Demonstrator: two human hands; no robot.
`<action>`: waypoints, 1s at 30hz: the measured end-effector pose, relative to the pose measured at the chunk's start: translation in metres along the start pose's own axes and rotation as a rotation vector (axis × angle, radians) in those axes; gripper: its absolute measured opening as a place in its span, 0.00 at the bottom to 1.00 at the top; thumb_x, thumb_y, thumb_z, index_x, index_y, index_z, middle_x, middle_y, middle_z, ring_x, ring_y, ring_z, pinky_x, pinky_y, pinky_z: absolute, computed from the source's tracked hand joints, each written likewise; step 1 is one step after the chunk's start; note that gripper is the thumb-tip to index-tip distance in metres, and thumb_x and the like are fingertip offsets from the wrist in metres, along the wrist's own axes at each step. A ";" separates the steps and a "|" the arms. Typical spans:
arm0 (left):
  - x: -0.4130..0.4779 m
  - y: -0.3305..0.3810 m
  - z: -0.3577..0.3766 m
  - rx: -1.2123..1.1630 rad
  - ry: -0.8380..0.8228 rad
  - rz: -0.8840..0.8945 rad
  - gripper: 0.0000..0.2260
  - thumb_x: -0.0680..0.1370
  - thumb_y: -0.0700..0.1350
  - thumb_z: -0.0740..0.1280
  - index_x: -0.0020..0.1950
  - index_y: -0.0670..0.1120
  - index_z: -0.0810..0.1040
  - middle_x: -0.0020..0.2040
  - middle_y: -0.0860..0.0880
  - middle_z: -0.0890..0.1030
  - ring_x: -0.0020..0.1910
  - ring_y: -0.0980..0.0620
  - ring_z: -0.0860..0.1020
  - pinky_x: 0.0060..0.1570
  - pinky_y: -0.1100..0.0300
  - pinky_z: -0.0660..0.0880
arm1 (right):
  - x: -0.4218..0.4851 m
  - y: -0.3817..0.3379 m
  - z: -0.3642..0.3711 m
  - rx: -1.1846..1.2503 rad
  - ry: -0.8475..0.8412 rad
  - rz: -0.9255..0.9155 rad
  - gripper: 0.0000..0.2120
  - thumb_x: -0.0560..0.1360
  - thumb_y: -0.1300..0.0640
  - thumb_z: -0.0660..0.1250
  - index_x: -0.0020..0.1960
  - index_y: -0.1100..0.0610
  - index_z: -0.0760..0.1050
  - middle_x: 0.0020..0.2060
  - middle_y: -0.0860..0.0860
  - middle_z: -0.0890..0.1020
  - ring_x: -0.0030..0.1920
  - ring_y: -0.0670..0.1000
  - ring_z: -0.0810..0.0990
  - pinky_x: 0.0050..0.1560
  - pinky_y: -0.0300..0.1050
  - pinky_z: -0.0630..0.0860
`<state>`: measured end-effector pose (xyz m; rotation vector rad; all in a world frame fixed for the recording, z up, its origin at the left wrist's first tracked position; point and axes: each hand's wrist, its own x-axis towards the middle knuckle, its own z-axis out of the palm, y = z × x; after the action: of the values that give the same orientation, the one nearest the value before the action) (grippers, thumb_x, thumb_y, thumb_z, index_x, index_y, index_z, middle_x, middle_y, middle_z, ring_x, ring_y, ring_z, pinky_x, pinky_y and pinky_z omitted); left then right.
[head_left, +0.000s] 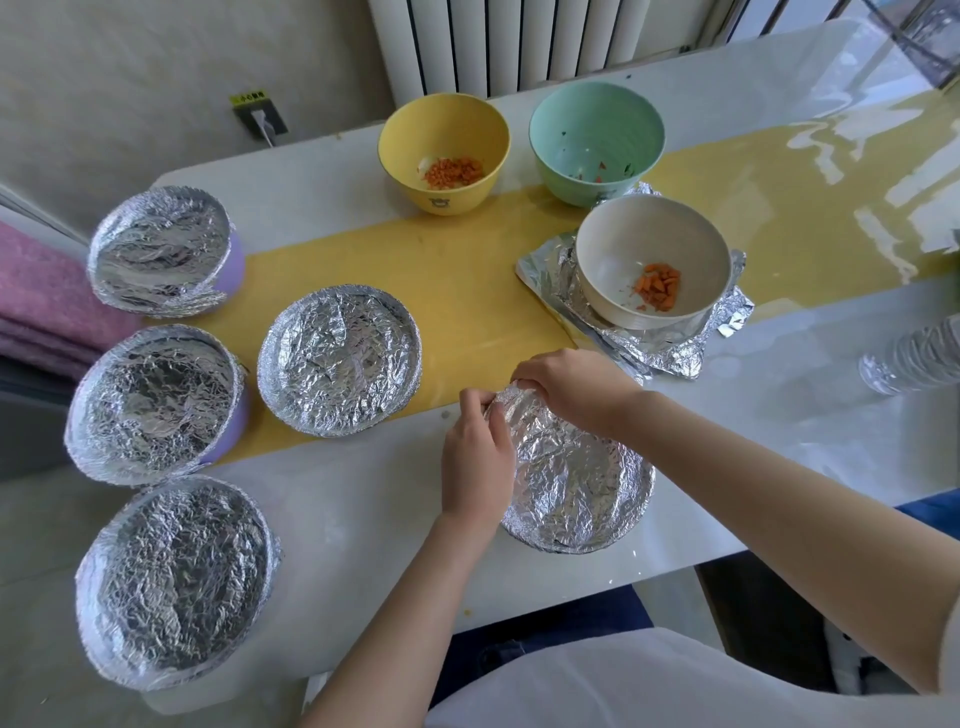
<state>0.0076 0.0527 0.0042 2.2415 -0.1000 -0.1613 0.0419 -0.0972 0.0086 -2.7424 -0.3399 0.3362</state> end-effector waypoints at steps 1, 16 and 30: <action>-0.002 0.000 -0.001 -0.004 -0.001 -0.012 0.04 0.80 0.40 0.59 0.51 0.39 0.70 0.40 0.44 0.78 0.38 0.42 0.76 0.31 0.61 0.59 | -0.001 -0.001 0.000 -0.001 0.006 -0.016 0.12 0.80 0.62 0.58 0.59 0.56 0.76 0.51 0.51 0.82 0.46 0.54 0.80 0.40 0.44 0.73; -0.005 0.001 -0.001 0.057 0.013 -0.057 0.05 0.81 0.40 0.56 0.51 0.39 0.69 0.36 0.41 0.77 0.36 0.39 0.75 0.30 0.59 0.56 | -0.004 -0.006 0.002 -0.009 0.078 -0.163 0.10 0.79 0.60 0.61 0.56 0.59 0.79 0.46 0.54 0.83 0.50 0.56 0.79 0.43 0.46 0.75; -0.004 0.004 -0.003 0.202 -0.008 -0.045 0.08 0.82 0.42 0.55 0.56 0.39 0.69 0.46 0.40 0.81 0.43 0.39 0.79 0.33 0.58 0.61 | 0.000 -0.015 0.004 -0.066 0.054 -0.218 0.17 0.74 0.71 0.62 0.58 0.58 0.78 0.51 0.53 0.83 0.50 0.56 0.80 0.45 0.51 0.79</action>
<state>0.0036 0.0536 0.0096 2.4460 -0.0735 -0.1922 0.0383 -0.0826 0.0107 -2.7377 -0.6392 0.1959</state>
